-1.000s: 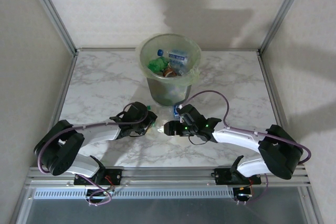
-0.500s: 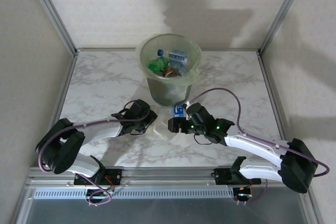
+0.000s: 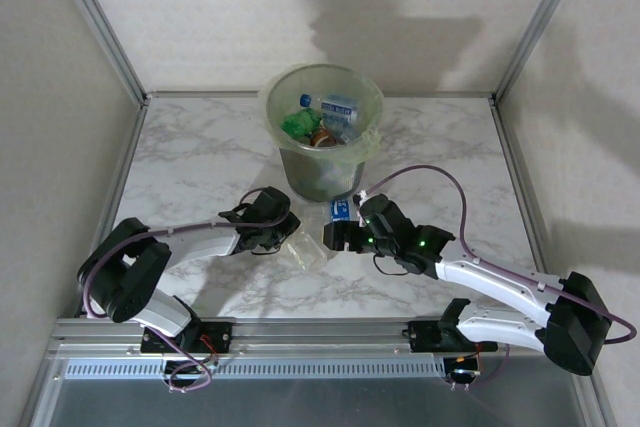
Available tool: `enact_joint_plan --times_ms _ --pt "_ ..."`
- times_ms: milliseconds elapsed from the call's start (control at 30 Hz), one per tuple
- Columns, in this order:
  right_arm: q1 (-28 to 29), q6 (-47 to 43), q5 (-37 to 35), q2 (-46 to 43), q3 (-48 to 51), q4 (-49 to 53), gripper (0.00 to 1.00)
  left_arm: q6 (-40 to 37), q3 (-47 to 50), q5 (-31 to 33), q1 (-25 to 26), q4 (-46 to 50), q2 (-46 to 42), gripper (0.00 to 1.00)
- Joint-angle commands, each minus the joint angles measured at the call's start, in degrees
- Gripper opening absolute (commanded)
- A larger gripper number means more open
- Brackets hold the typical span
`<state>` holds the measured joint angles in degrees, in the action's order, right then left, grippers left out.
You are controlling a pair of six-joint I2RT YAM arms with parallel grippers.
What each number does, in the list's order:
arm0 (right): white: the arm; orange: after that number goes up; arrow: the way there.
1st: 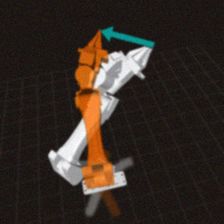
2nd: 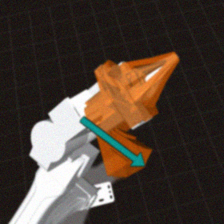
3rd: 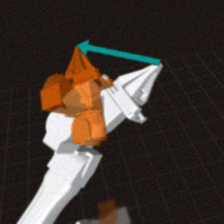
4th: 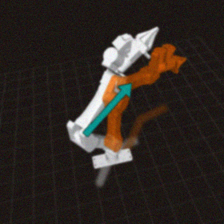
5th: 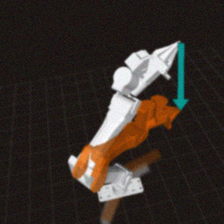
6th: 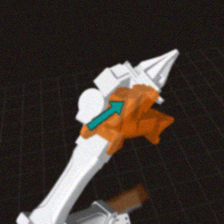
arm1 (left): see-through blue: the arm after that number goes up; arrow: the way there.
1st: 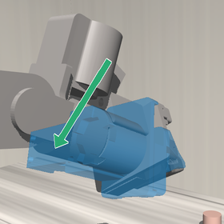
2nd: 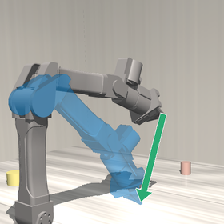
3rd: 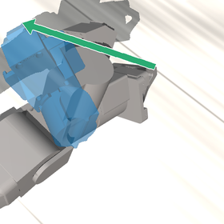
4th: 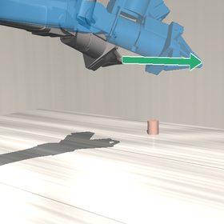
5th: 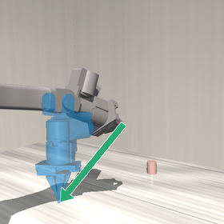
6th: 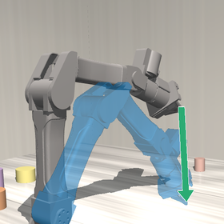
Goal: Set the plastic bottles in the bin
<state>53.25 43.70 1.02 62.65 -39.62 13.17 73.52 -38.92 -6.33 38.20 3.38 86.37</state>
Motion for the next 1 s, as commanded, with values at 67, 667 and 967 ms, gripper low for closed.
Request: enact_joint_plan --times_ms 67,667,967 --pt "0.31 -0.94 -2.41 -1.59 -2.72 1.39 0.79 -1.27 -1.56 2.28 1.0 5.28 -3.12 0.26" --pt "0.31 -1.48 -2.67 -7.81 -9.55 2.85 0.8 -6.47 -8.57 8.44 3.86 17.22 -24.96 0.21" --pt "1.41 -6.44 -4.77 -6.54 -17.58 6.17 0.93 -9.5 -17.89 7.15 3.84 19.01 -24.39 0.2"
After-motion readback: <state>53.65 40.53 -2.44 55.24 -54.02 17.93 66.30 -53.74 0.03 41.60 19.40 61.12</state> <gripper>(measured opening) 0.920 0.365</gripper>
